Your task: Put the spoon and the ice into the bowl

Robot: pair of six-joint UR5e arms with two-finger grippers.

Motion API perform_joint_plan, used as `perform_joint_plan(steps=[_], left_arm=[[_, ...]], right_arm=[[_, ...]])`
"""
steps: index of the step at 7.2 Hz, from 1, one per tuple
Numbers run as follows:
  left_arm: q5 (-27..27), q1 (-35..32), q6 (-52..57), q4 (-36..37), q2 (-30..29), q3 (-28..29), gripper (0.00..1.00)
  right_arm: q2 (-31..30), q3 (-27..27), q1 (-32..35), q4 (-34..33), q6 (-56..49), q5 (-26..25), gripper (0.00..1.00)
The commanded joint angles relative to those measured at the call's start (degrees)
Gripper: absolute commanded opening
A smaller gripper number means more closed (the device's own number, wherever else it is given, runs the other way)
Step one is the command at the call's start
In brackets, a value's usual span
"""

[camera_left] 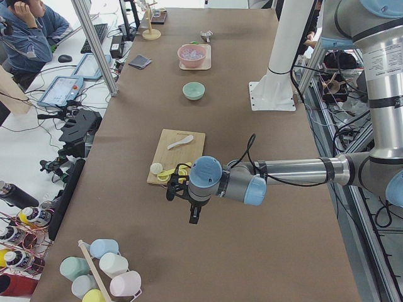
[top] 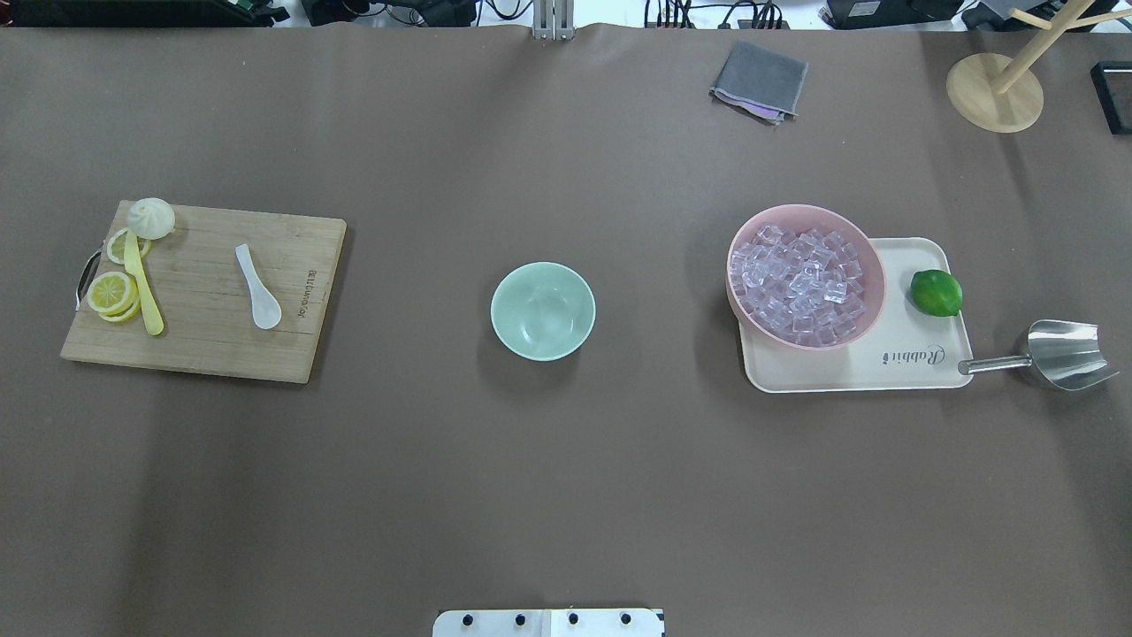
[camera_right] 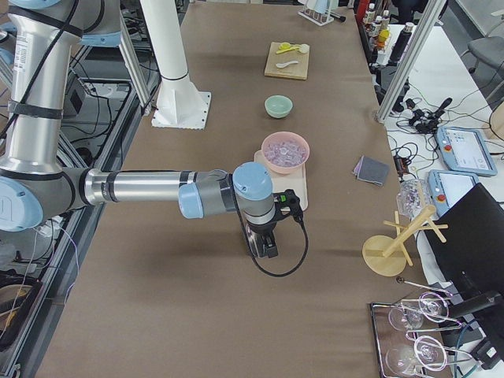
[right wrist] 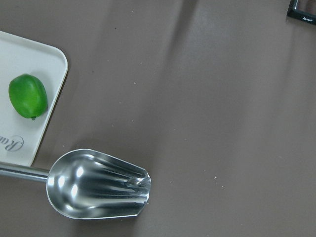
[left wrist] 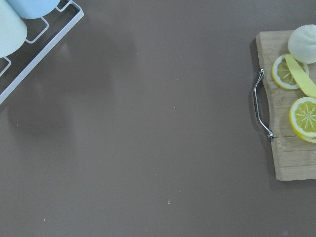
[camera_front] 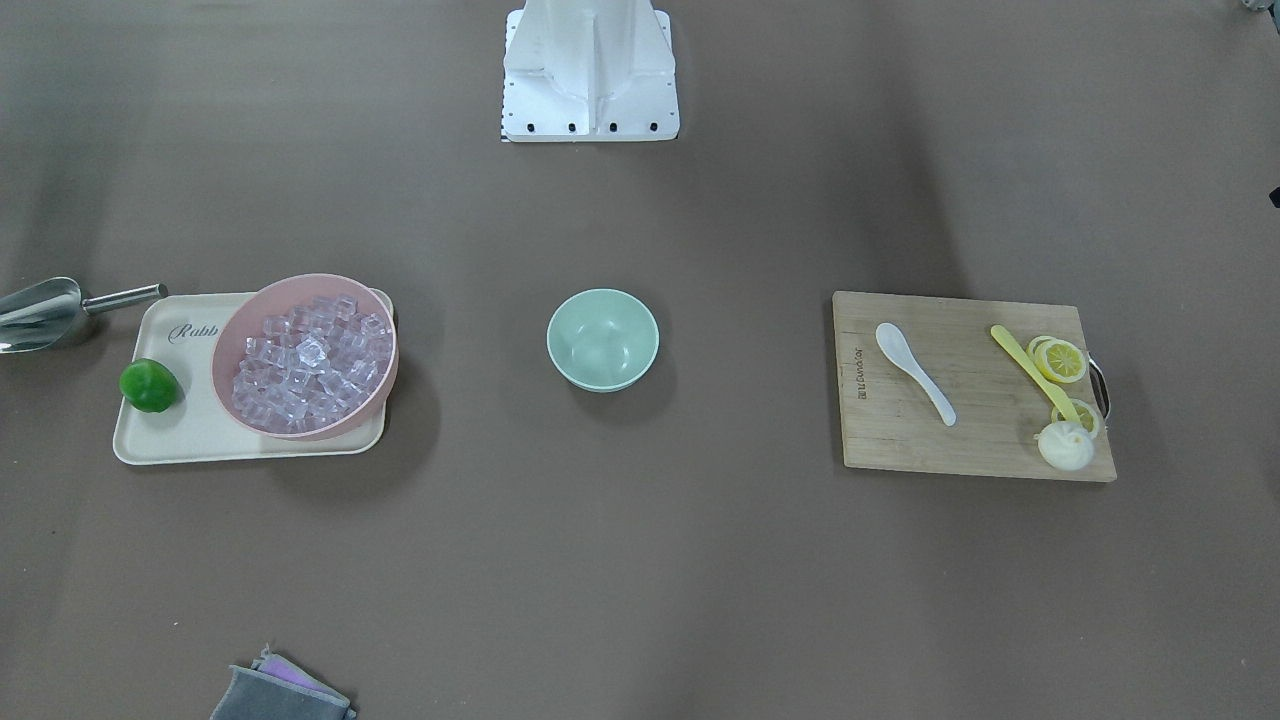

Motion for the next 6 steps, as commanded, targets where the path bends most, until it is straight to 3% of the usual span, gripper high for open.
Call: perform_joint_plan(steps=[1,3,5,6], left_arm=[[-2.07,0.23,-9.43,-4.74,-0.26,-0.71,0.98],[-0.50,3.28,-23.76,-13.25,-4.37,-1.15,0.98],[4.15,12.14,-41.74,-13.10,-12.10,-1.15,0.98],[6.43,16.80,-46.62,-13.10,-14.74,-1.23,0.98]], right_arm=[[0.40,0.31,-1.74,5.89,10.80,0.47,1.00],[3.89,0.92,-8.23,12.33,31.68,0.38,1.00],[8.73,2.94,-15.09,12.43,47.46,-0.76,1.00],[10.58,4.69,-18.77,12.34,54.74,-3.72,1.00]])
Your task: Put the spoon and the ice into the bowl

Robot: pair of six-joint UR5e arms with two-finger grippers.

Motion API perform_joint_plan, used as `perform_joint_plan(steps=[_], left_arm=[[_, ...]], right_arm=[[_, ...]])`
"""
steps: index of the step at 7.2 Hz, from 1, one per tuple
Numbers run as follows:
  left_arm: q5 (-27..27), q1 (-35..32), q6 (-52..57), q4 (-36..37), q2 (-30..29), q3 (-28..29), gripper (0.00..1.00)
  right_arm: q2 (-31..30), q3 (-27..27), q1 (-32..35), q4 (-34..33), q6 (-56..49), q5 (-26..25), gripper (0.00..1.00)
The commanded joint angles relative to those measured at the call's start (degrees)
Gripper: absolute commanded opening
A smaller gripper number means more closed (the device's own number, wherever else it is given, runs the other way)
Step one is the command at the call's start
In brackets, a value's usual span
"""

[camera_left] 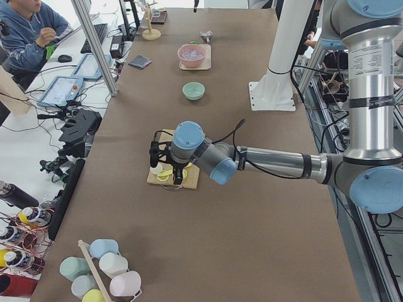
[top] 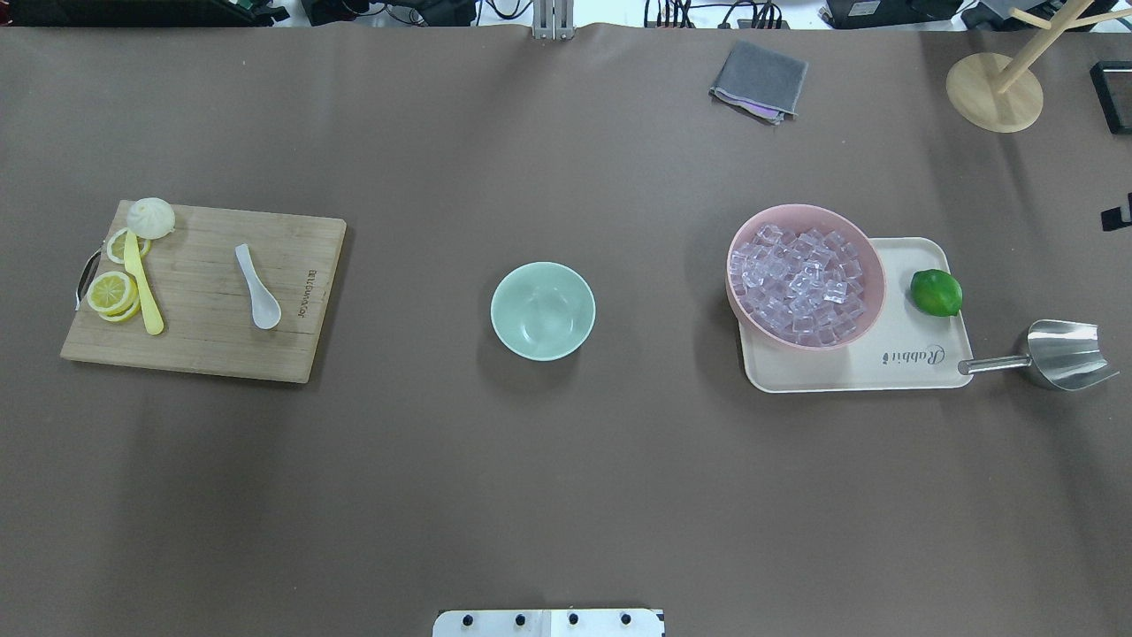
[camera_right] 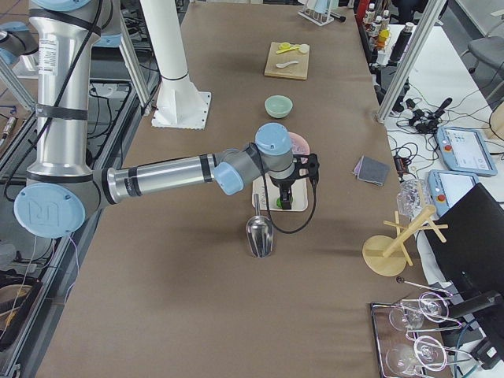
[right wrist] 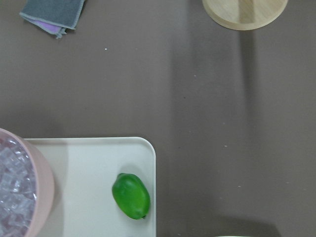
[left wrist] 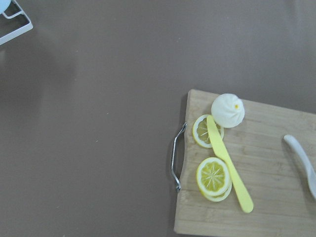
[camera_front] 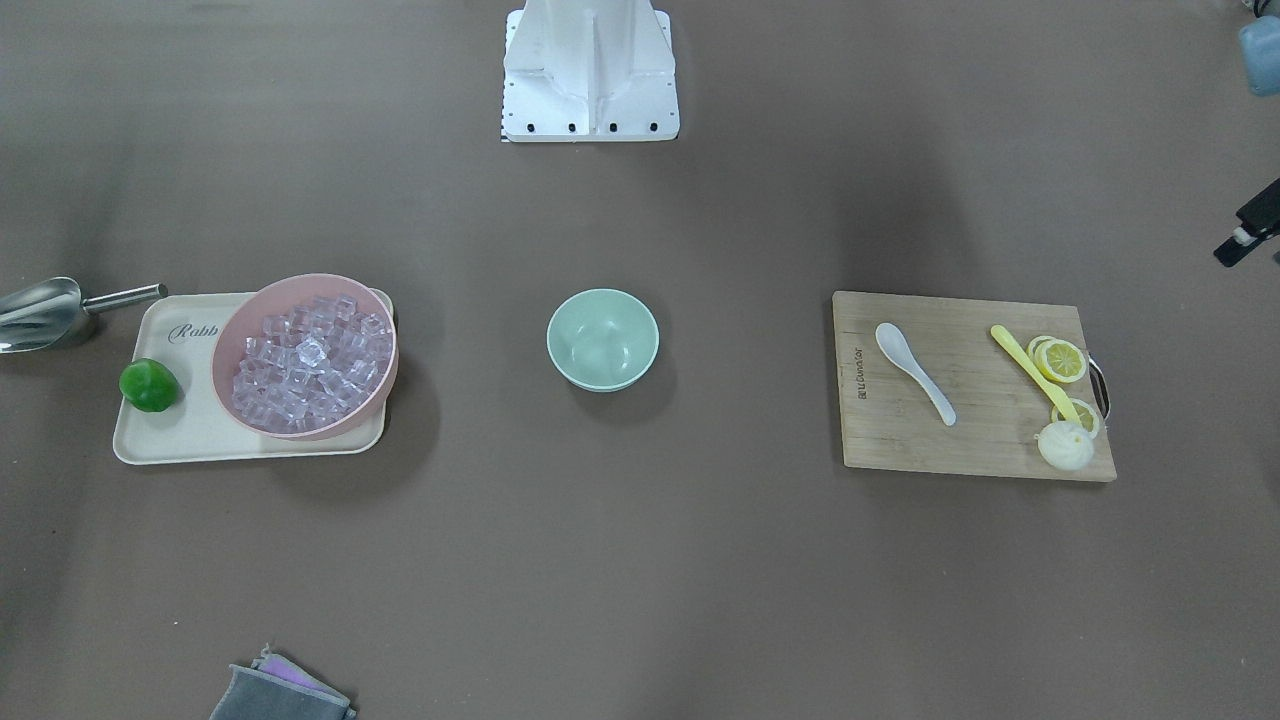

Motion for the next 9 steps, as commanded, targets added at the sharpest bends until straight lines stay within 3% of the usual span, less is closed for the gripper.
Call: perform_joint_plan(steps=[1,3,6,7,9], left_arm=[[6.83,10.50,-14.78,-0.20,-6.83,-0.07,0.98],[11.16,16.59,-21.24,0.15,-10.63,0.89,0.98],[15.20,20.46,-23.38,7.44,-15.83,1.07,0.97],[15.48,20.92,-23.38,7.44,-15.92,1.77,0.97],[15.57,20.92,-23.38,7.44,-15.92,1.60,0.97]], right_arm=[[4.87,2.81,-8.82,0.09,17.61,-5.84,0.99],[9.70,3.26,-17.60,-0.09,29.41,-13.99,0.98],[12.71,2.04,-26.77,-0.61,38.51,-23.34,0.92],[14.28,1.42,-28.97,-3.05,40.78,-26.14,0.89],[19.82,1.59,-33.97,-14.11,43.17,-31.76,0.79]])
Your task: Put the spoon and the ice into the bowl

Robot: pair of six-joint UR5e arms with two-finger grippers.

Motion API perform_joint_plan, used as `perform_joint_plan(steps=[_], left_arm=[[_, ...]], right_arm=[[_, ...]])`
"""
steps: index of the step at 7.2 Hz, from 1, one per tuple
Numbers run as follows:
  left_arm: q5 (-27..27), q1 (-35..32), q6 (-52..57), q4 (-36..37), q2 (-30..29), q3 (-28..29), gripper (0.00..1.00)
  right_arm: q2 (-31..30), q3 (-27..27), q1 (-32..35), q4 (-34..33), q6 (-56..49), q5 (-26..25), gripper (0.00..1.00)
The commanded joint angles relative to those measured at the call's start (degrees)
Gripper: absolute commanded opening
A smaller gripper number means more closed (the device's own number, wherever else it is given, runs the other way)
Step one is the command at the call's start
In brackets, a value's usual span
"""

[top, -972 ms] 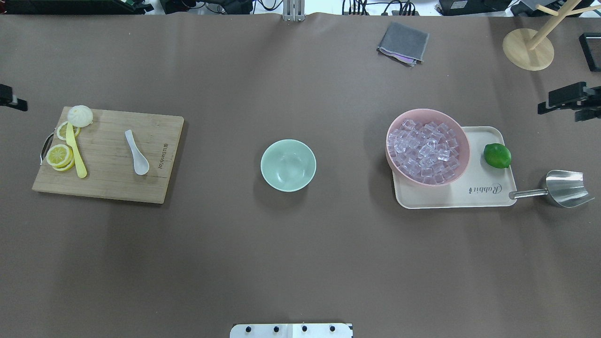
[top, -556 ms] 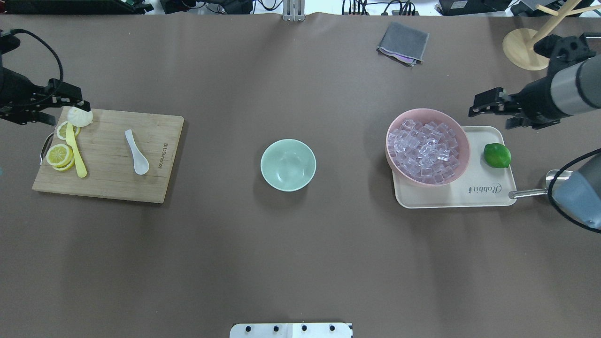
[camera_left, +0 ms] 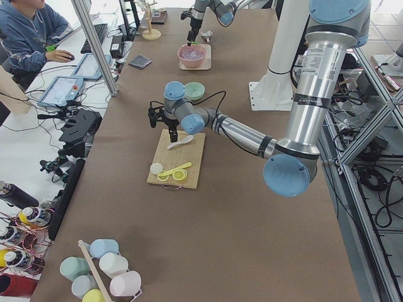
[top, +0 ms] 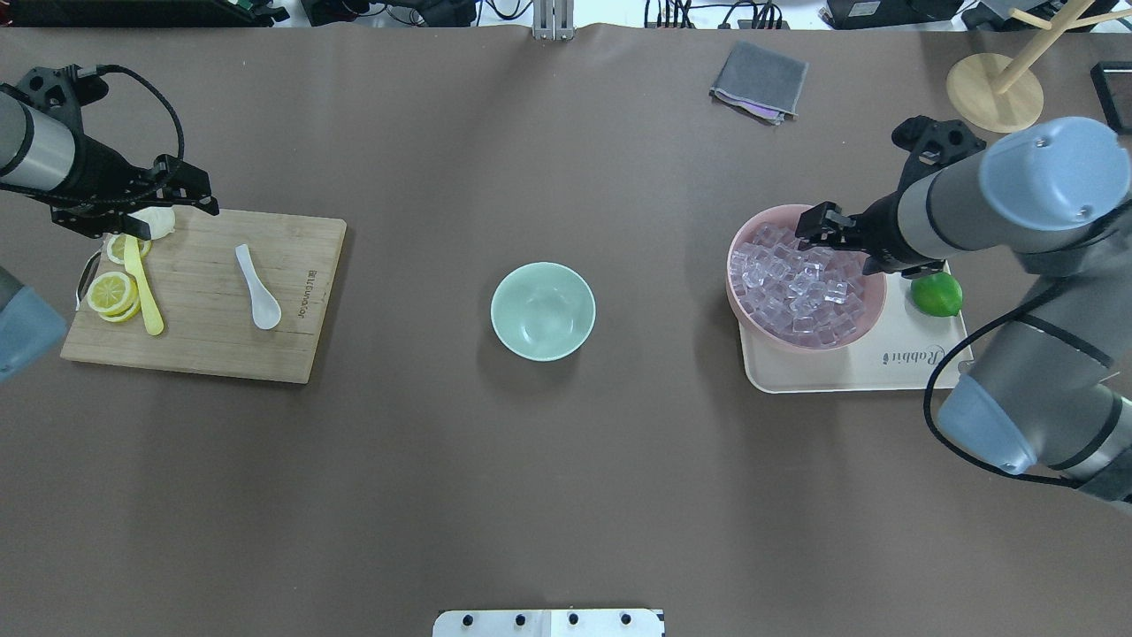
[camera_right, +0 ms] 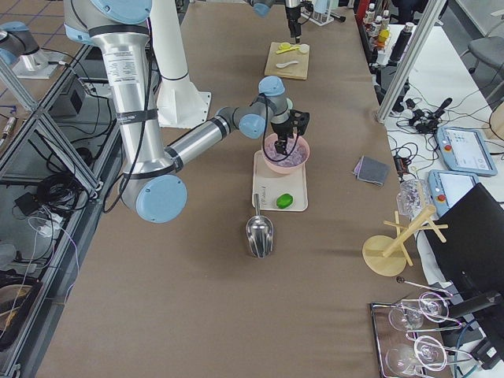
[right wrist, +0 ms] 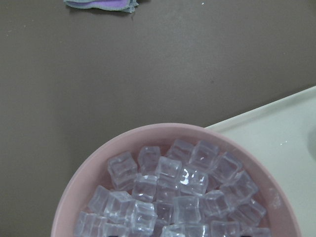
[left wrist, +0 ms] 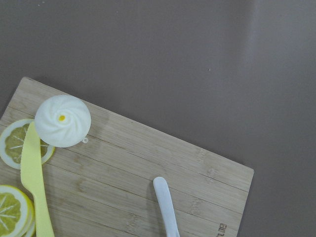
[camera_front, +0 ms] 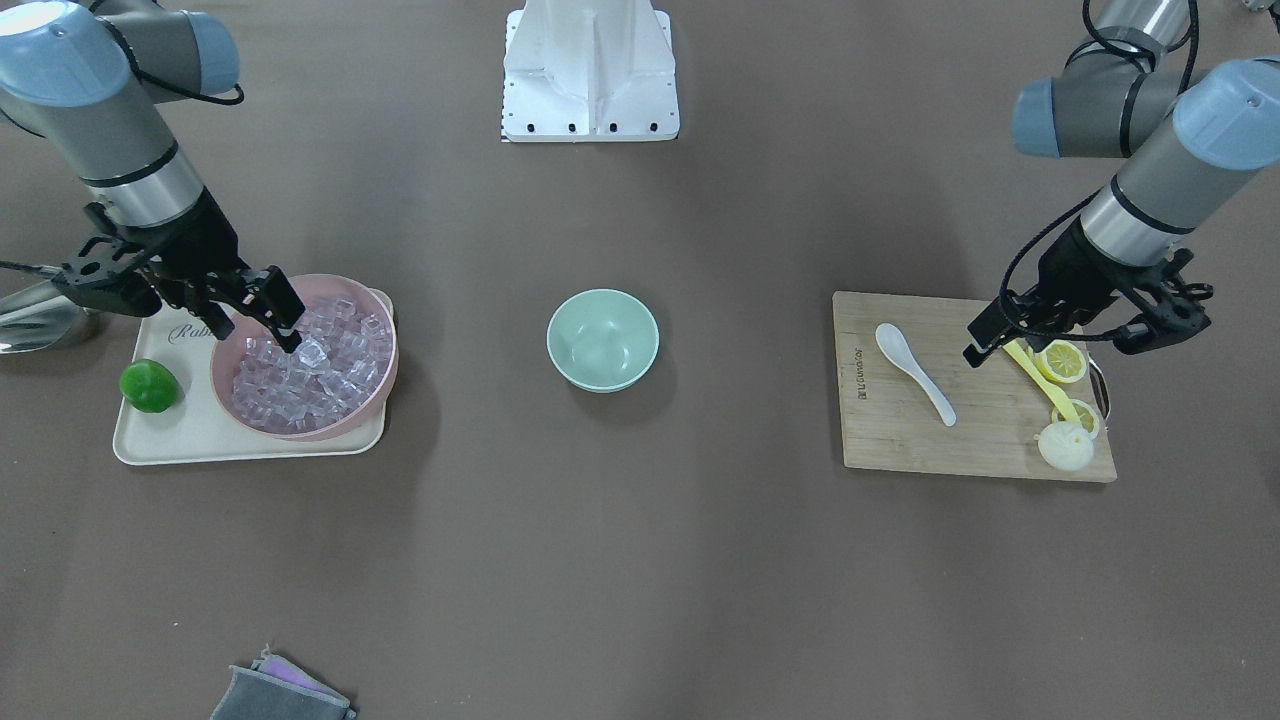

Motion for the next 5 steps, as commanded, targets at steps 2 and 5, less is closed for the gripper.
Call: perform_joint_plan(steps=[2,5], left_arm=[[0.60,0.15,0.07,0.06,0.06,0.09,0.97],[0.52,0.15,0.16,-0.02,0.15,0.09,0.97]], right_arm=[[2.90,-1.00,-3.73,-5.63,1.18,-4.18,0.67],[2.81,-2.86,-4.43,-5.54,0.65,-4.18,0.63]])
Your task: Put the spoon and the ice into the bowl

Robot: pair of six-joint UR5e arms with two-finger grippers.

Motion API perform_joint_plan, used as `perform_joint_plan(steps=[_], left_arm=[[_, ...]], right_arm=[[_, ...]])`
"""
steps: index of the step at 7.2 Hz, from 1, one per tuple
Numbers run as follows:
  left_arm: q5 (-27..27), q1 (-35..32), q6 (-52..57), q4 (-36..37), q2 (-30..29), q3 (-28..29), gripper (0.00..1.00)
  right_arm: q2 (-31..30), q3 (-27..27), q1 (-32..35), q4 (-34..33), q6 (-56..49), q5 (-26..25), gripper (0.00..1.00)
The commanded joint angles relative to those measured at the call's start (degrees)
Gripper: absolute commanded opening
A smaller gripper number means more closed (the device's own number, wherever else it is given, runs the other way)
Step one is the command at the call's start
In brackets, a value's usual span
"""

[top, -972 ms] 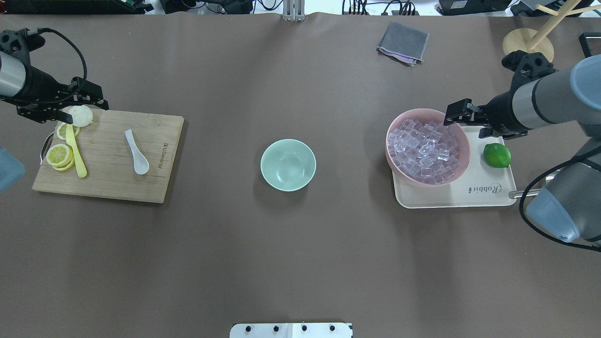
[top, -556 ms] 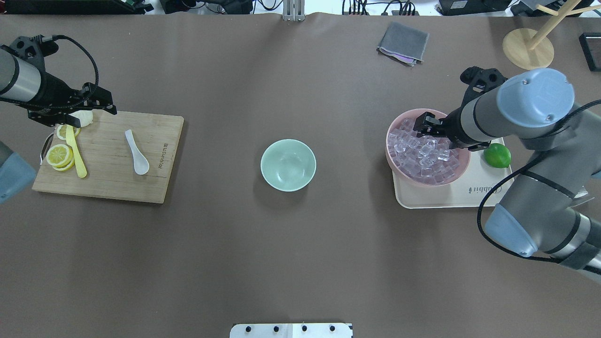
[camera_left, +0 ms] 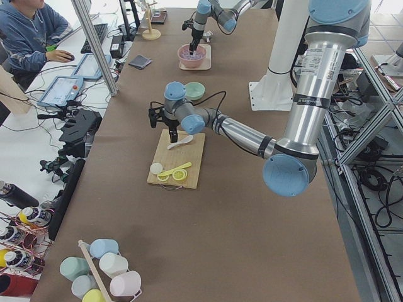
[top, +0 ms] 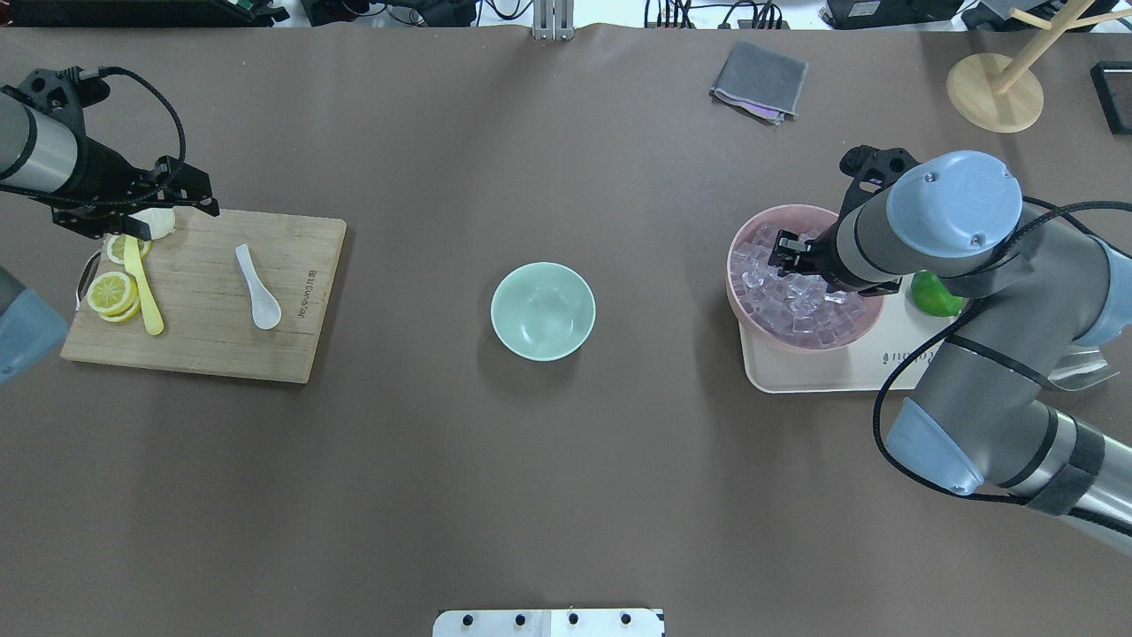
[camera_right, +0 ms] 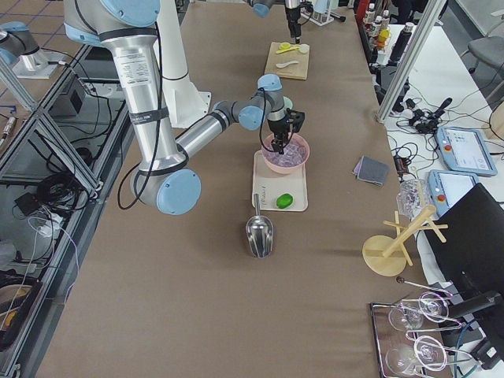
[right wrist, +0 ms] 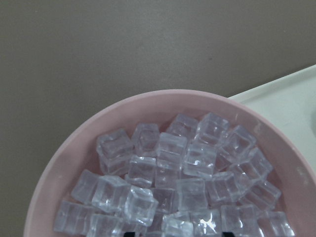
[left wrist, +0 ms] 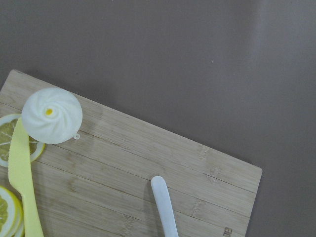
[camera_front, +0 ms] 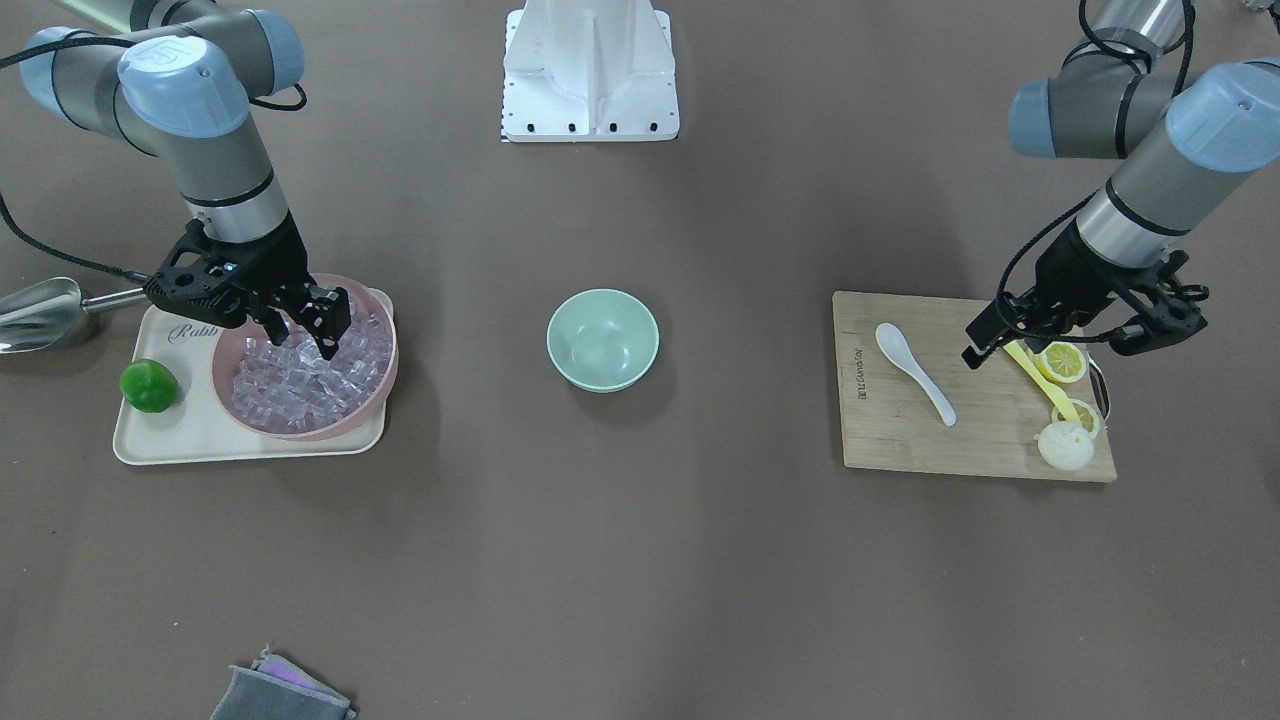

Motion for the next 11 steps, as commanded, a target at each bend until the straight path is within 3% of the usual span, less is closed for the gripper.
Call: perform_joint_plan(steps=[1,2,4,5,7,9,11], left_arm=[[0.00,0.00,0.16,-0.03,0.15,0.03,0.97],[0.00,0.00,0.16,-0.03,0.24,0.03,0.97],[0.18,0.00,0.16,-0.12,0.50,0.11,0.97],[2.70,0.18,0.16,-0.03,0.68,0.55,0.97],[3.61,2.19,-1.33,-0.03,0.50,0.64,0.97],[7.88,7.62,-6.43,-0.03,0.06,0.20,0.97],[9.14,9.92,-6.79,-0.03,0.50,0.11,0.97]], right_arm=[[0.04,-0.60,-0.42,-0.10,-0.10,-0.02,0.47],[-0.05,-0.51,-0.42,-0.10,-0.10,-0.11,0.04],[0.13,0.10,-0.42,-0.10,-0.36,0.24,0.00],[2.48,1.58,0.88,-1.40,-0.27,0.94,0.00],[11.95,1.95,0.46,-10.78,2.00,0.86,0.00],[18.46,-0.41,-3.74,-10.30,10.85,-0.71,0.00],[25.41,-7.33,-8.75,-8.21,17.81,-6.58,0.00]])
